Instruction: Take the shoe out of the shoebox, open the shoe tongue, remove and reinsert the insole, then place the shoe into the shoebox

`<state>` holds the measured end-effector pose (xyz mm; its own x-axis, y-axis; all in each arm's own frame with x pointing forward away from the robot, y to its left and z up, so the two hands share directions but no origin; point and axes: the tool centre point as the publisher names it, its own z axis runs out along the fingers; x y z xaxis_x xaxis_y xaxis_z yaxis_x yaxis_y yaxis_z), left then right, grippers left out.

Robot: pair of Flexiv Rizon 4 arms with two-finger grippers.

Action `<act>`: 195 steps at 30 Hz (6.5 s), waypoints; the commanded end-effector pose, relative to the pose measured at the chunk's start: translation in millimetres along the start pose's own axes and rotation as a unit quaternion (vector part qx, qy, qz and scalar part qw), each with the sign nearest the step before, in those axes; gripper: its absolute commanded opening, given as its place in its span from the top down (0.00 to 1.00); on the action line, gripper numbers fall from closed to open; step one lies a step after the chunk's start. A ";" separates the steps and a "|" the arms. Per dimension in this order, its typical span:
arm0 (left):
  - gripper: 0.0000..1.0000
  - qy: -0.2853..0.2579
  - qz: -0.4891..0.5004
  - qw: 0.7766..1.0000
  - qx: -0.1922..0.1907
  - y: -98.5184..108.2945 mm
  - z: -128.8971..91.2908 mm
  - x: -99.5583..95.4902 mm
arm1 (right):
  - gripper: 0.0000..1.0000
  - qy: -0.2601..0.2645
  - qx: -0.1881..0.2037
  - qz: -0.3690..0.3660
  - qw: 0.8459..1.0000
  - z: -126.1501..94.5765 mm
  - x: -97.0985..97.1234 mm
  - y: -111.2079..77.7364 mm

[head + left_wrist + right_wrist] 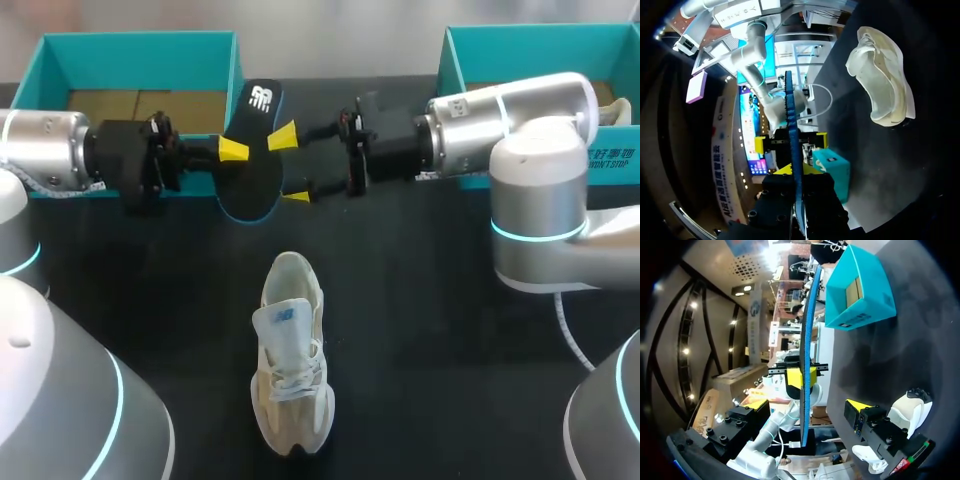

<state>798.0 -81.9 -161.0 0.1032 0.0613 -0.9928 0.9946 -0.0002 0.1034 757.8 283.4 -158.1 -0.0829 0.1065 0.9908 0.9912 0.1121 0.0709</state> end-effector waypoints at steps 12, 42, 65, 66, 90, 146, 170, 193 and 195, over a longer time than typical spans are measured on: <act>1.00 -0.003 -0.005 1.000 0.001 3.0 4.0 3.9 | 0.48 -0.014 0.041 -0.016 0.999 26.4 -12.1 2.6; 1.00 -0.003 -0.005 1.000 0.001 3.0 4.0 3.9 | 0.60 -0.016 0.001 -0.021 1.000 33.1 -3.7 -11.9; 1.00 -0.003 -0.005 1.000 0.001 3.0 4.0 3.9 | 0.75 -0.012 -0.022 -0.017 1.000 33.4 -3.9 -8.3; 1.00 -0.003 -0.005 1.000 0.001 3.0 4.0 3.9 | 0.75 -0.011 -0.023 -0.017 1.000 33.5 -3.9 -8.2; 1.00 -0.003 -0.005 1.000 0.001 3.0 4.0 3.9 | 1.00 -0.010 -0.025 -0.021 0.999 39.0 0.0 -0.3; 0.00 0.268 -0.364 0.870 -0.196 -69.9 -68.9 3.0 | 1.00 -0.100 -0.079 -0.200 0.972 8.2 -31.7 -5.7; 0.00 0.361 -0.432 0.774 -0.290 -82.8 -65.1 38.7 | 1.00 -0.119 -0.085 -0.244 0.959 9.4 -61.0 -5.8; 0.00 0.435 -0.562 0.647 -0.276 -103.1 -52.5 108.2 | 1.00 -0.121 -0.110 -0.281 0.946 2.2 -102.9 -2.9; 0.00 0.435 -0.562 0.647 -0.276 -103.1 -52.5 108.2 | 1.00 -0.121 -0.110 -0.281 0.946 2.2 -102.9 -2.9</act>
<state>700.6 -14.5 -279.6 -0.9651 0.2355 -0.1143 0.2617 0.8598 -0.4385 764.0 272.6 -259.9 -0.5978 0.3152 0.7371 0.7798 0.0156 0.6258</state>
